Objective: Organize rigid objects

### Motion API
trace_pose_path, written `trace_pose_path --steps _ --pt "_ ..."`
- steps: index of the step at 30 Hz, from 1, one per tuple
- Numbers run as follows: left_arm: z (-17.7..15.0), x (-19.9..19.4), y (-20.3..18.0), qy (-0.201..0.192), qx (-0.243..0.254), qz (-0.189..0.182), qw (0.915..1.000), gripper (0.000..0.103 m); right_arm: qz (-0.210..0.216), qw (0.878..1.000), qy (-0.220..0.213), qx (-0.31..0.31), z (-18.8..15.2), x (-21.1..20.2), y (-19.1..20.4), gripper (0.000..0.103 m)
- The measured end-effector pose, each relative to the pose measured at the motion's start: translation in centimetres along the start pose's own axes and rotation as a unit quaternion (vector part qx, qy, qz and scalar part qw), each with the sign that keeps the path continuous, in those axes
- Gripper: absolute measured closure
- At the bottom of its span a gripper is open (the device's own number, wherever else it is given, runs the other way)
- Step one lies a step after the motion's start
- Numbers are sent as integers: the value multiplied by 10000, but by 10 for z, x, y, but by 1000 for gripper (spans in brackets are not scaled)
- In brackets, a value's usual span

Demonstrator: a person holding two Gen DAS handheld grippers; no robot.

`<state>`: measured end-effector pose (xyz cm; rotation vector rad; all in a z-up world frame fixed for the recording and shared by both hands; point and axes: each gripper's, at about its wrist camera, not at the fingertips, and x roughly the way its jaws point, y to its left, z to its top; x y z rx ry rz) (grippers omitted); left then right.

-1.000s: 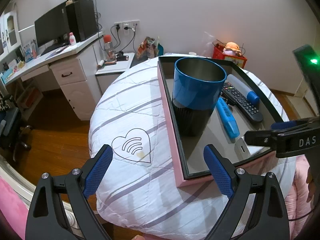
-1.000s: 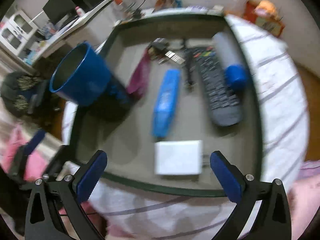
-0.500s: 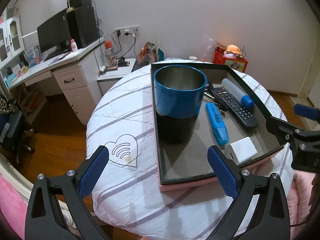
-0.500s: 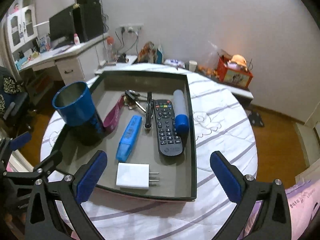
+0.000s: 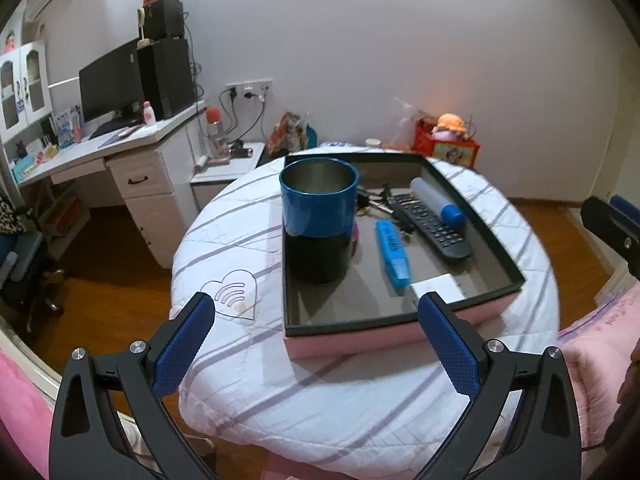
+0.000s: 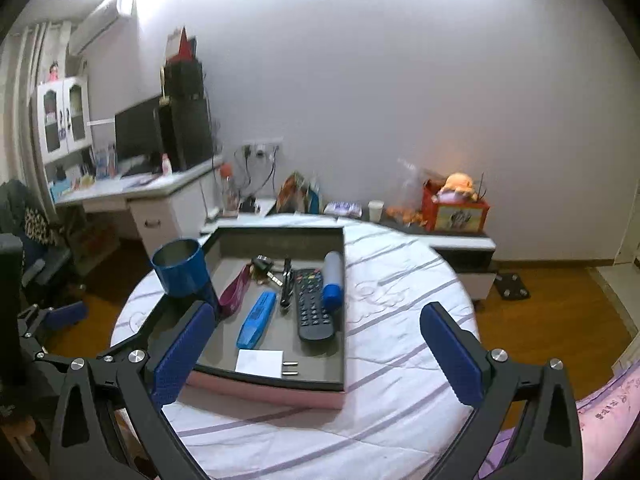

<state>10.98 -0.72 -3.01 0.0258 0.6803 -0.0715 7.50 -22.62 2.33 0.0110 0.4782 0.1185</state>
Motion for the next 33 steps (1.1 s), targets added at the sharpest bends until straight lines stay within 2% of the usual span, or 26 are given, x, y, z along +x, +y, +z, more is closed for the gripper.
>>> trace_pose_path --steps 6,19,24,33 --pt "-6 -23 -2 -286 -128 -56 9995 0 29 9997 -235 46 -11 -22 -4 0" --pt "-21 -77 -13 -757 -57 -153 9970 0 -104 9972 -716 -189 -21 -62 25 0" --pt "-29 -98 -21 -877 84 -77 9961 0 -46 9958 -913 -50 -27 -87 26 0" --pt "-34 -139 -31 -1448 288 196 9888 0 134 9893 -1447 139 -31 -122 25 0"
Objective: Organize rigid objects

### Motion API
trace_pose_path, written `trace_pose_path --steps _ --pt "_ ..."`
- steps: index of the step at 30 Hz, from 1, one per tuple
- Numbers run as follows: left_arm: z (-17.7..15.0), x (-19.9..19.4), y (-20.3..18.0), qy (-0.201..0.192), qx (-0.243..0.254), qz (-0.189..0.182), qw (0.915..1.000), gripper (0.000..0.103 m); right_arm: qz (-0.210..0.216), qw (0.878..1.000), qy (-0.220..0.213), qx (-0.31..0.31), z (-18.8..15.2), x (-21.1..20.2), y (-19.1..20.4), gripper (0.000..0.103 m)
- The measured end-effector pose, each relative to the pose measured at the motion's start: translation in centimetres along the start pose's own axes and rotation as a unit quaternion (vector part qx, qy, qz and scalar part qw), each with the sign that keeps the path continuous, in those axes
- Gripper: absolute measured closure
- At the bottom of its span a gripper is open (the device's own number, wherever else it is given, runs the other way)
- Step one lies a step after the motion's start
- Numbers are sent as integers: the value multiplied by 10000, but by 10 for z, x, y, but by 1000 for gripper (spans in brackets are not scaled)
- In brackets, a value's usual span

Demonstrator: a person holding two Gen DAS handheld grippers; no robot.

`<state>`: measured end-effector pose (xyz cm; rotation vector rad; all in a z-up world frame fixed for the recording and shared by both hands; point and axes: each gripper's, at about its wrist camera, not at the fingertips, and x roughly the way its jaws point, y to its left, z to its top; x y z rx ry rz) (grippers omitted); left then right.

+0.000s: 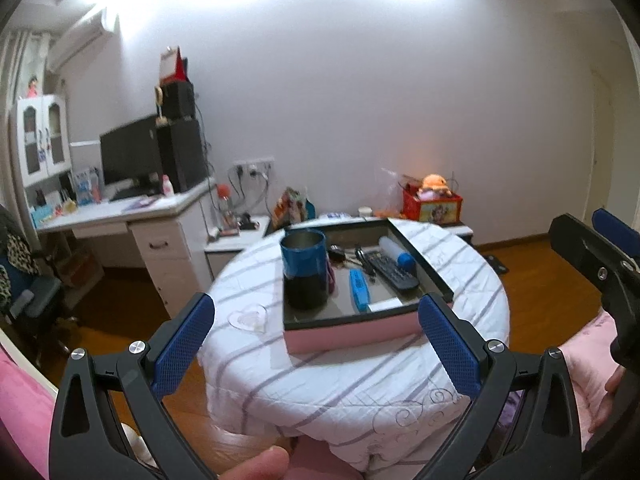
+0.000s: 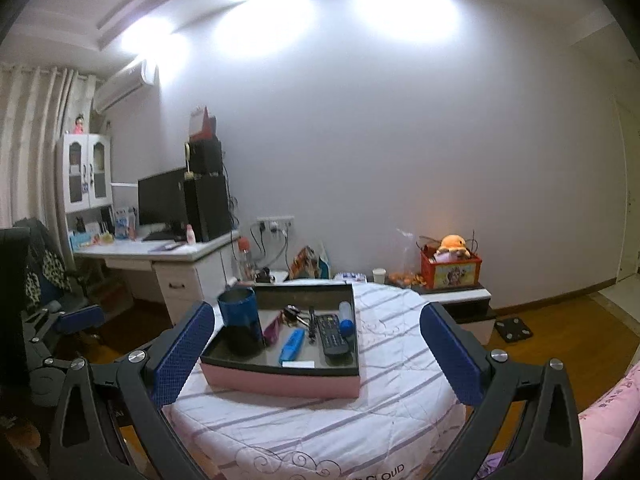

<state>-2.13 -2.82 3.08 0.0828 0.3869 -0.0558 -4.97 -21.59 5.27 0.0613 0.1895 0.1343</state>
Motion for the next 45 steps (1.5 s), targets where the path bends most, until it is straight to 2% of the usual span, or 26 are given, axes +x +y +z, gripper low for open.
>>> trace_pose_path --steps 9,16,23,29,31,38,45 --pt "6 -23 2 -522 -213 172 9983 0 -16 9998 -180 -107 -1 -8 5 0" --pt "13 -26 -3 -694 -181 253 9971 0 -19 9996 -225 -173 3 -7 5 0" --pt "30 -24 -5 -646 -78 309 9974 0 3 9995 -319 -87 31 -8 -6 0" --pt "46 -27 6 -787 -488 73 9957 0 243 9996 -122 -99 49 3 -2 0" --pt "48 -24 5 -718 -527 75 9960 0 241 9996 -99 -46 51 6 -1 0" --pt "36 -23 -5 -677 -262 150 9973 0 513 9983 -101 269 33 10 -2 0" --pt "28 -20 -4 -656 -285 185 9973 0 405 9988 -204 203 22 4 0 0"
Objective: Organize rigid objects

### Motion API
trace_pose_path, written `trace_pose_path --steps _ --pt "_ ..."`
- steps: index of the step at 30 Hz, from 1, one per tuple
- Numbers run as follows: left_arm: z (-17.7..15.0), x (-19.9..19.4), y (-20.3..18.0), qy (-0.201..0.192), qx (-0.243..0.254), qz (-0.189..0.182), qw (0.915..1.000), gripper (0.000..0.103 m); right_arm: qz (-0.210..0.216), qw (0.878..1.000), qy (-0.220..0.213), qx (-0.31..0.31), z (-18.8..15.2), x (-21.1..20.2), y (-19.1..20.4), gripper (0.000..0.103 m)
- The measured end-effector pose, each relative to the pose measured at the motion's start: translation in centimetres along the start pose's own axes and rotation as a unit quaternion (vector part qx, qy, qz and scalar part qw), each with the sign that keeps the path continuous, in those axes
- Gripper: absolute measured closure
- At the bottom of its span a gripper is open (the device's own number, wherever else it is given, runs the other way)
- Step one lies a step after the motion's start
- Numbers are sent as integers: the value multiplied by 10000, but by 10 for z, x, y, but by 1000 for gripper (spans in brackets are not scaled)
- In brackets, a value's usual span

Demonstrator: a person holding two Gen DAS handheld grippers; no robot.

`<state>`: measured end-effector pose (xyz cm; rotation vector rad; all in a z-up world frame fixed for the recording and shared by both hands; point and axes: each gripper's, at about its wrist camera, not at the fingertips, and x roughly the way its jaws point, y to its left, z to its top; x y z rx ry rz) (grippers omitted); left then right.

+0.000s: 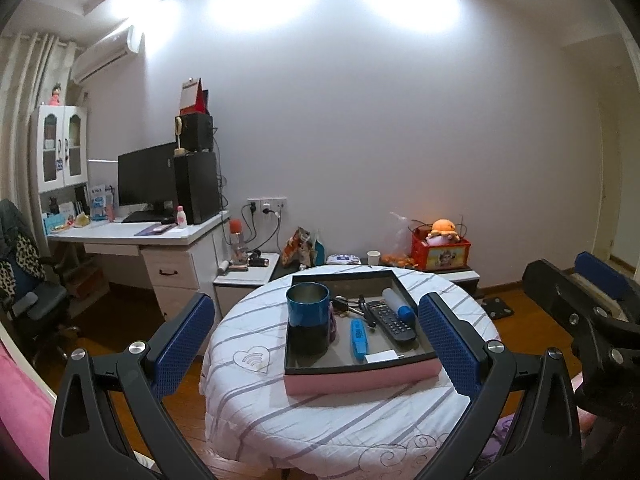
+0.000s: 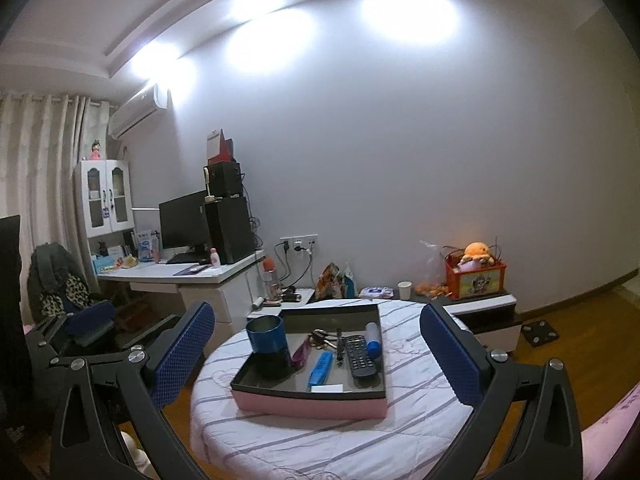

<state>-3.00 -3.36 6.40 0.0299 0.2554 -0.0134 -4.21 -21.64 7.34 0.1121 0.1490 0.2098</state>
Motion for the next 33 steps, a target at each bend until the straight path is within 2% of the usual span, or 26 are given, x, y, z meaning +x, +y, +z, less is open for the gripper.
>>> trace_pose_path --steps 8,12,16,24,33 --pt "-4 4 2 20 35 154 9999 0 -453 9981 -153 -388 2 -7 11 0" --pt "-6 5 7 12 4 184 9998 0 -810 9955 -232 -423 4 -9 10 0" --pt "-8 4 10 10 -24 221 9998 0 -990 9939 -153 -456 3 -5 10 0" --pt "-11 4 14 -1 -59 258 9996 0 -747 9955 75 -569 -5 4 18 0" --pt "-14 4 16 25 -90 4 10000 0 -682 9963 177 -496 -9 7 14 0"
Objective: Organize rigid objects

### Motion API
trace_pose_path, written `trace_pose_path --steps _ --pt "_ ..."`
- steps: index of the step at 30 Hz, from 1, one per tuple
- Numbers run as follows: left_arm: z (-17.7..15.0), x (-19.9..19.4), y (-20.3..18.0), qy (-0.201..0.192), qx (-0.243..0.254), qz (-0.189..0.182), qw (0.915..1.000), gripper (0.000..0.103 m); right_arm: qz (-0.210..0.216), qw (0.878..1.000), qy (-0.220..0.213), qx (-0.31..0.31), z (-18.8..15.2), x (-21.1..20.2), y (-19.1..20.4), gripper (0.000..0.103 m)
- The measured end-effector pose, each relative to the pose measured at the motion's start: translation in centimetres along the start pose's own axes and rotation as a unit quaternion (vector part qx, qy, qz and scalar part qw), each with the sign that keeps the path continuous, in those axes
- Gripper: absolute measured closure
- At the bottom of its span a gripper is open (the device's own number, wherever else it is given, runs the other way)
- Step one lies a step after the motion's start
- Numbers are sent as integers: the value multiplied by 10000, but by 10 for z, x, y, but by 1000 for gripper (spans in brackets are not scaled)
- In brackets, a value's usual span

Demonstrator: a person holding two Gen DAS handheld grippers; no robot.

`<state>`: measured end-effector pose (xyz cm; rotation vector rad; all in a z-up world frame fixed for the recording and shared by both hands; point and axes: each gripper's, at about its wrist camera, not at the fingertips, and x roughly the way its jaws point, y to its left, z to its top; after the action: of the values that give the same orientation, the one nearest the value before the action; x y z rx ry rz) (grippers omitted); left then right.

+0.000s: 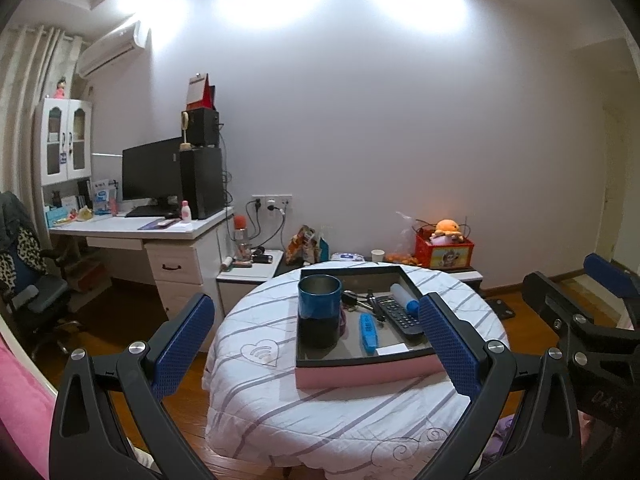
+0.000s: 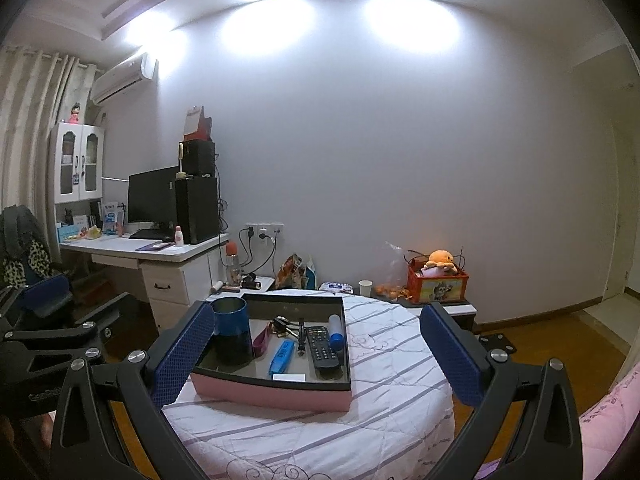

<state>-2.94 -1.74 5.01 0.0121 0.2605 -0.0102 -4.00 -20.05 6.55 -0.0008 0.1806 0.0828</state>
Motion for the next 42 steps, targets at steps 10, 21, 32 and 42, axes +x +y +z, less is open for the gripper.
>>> trace_pose_path --steps 10,21,32,42 --pt "-1 -8 -2 -217 66 -37 9997 0 111 9999 -34 75 -4 -3 -4 0" --pt "0 -10 -6 -284 117 -79 9995 0 90 9999 -103 39 -4 -8 -5 0" --pt "-1 -9 -9 -252 163 -73 9995 0 31 9999 -89 58 -4 -11 -5 0" --pt "-2 -7 -12 -198 196 -51 9996 0 -40 10000 -11 75 -5 -8 -7 0"
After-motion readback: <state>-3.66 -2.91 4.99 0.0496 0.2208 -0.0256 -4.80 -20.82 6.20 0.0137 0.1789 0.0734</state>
